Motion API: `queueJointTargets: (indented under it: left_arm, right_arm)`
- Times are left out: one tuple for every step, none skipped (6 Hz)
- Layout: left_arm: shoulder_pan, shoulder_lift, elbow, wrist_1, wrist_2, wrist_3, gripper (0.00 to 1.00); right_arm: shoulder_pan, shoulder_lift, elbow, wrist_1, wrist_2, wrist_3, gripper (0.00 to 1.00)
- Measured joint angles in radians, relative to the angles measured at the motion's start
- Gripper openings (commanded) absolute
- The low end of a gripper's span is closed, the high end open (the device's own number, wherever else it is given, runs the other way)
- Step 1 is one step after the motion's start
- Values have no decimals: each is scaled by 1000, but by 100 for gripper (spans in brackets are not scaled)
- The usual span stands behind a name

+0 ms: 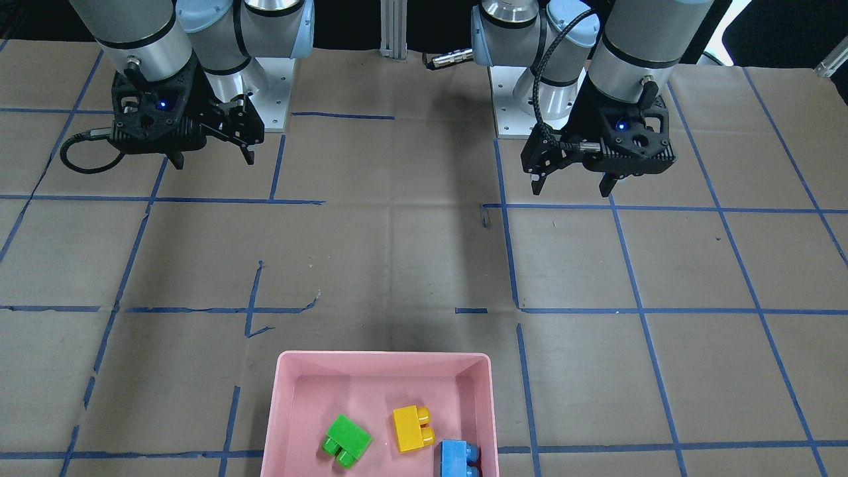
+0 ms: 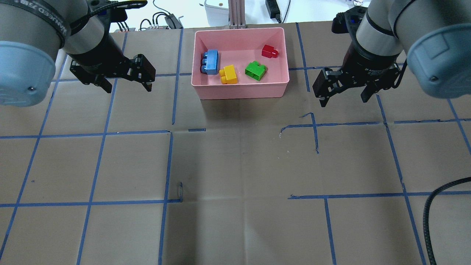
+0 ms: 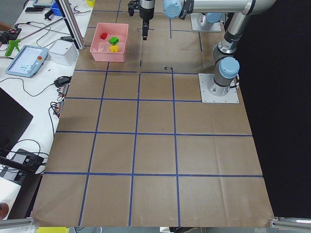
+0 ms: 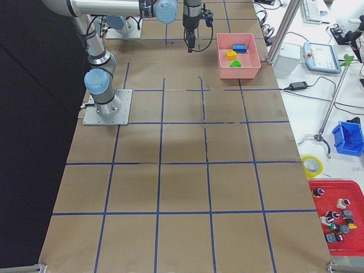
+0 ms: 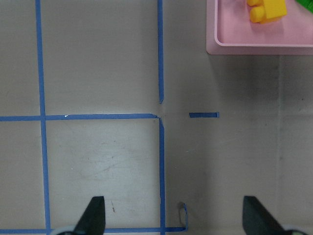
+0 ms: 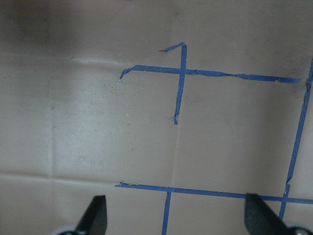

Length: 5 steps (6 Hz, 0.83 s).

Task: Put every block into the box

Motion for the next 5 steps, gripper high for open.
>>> queueJointTargets:
  left_arm:
    - [-1, 1, 2, 0, 1, 0, 99]
    - [-1, 1, 4, 0, 1, -1, 99]
    - [-2, 1, 4, 0, 0, -1, 99]
    - [-2, 1, 5, 0, 0, -1, 99]
    - [-2, 0, 5, 0, -1, -1, 99]
  right_arm:
    - [0, -1, -1, 0, 1, 0, 100]
    - [0, -1, 0, 0, 1, 0, 100]
    - [0, -1, 5, 0, 0, 0, 100]
    - [0, -1, 11, 1, -1, 0, 100]
    - [0, -1, 15, 2, -2, 0, 100]
